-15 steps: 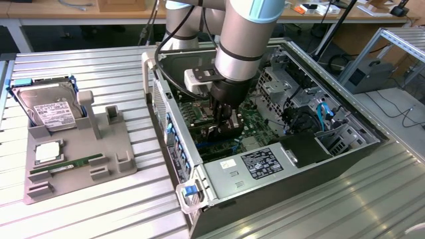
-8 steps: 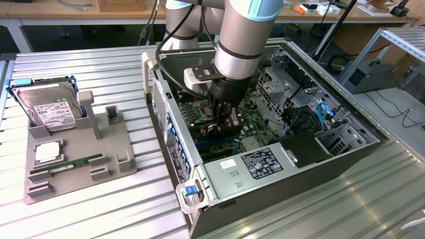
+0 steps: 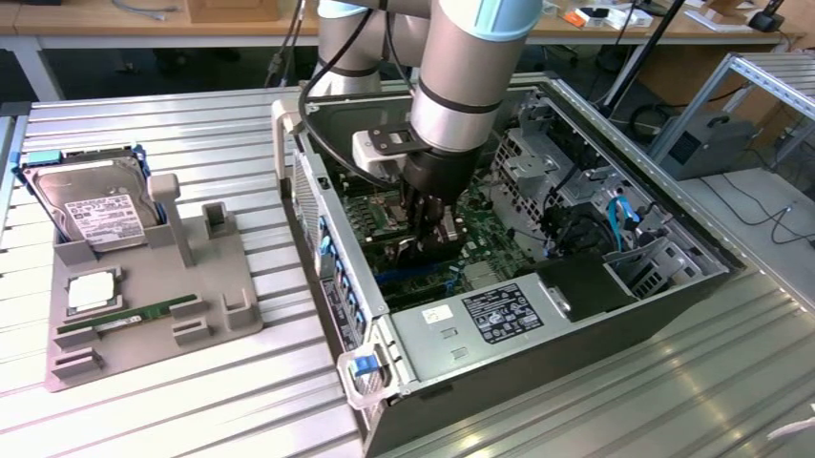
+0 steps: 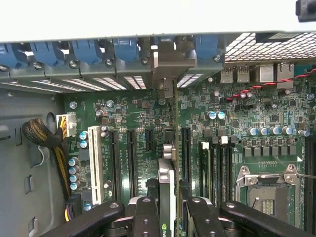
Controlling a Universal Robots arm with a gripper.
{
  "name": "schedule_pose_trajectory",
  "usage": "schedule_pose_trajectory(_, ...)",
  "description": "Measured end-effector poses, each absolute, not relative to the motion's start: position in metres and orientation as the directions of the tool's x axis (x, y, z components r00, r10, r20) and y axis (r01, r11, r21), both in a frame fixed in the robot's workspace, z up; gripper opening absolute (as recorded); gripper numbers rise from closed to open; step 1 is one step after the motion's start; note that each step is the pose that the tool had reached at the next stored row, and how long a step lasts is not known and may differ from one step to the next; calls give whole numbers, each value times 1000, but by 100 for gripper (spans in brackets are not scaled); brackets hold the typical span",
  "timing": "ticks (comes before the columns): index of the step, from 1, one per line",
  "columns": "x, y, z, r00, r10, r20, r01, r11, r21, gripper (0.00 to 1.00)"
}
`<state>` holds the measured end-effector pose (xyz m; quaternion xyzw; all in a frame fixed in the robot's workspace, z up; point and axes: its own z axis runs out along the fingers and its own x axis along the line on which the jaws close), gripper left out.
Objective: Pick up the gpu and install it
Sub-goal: 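Insert the gpu into the slot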
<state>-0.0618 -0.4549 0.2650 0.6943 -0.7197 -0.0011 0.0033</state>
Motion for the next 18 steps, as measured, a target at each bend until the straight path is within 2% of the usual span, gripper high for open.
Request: schedule_pose_trajectory(18, -61, -455, 260, -34, -999, 10, -999, 34, 6, 27)
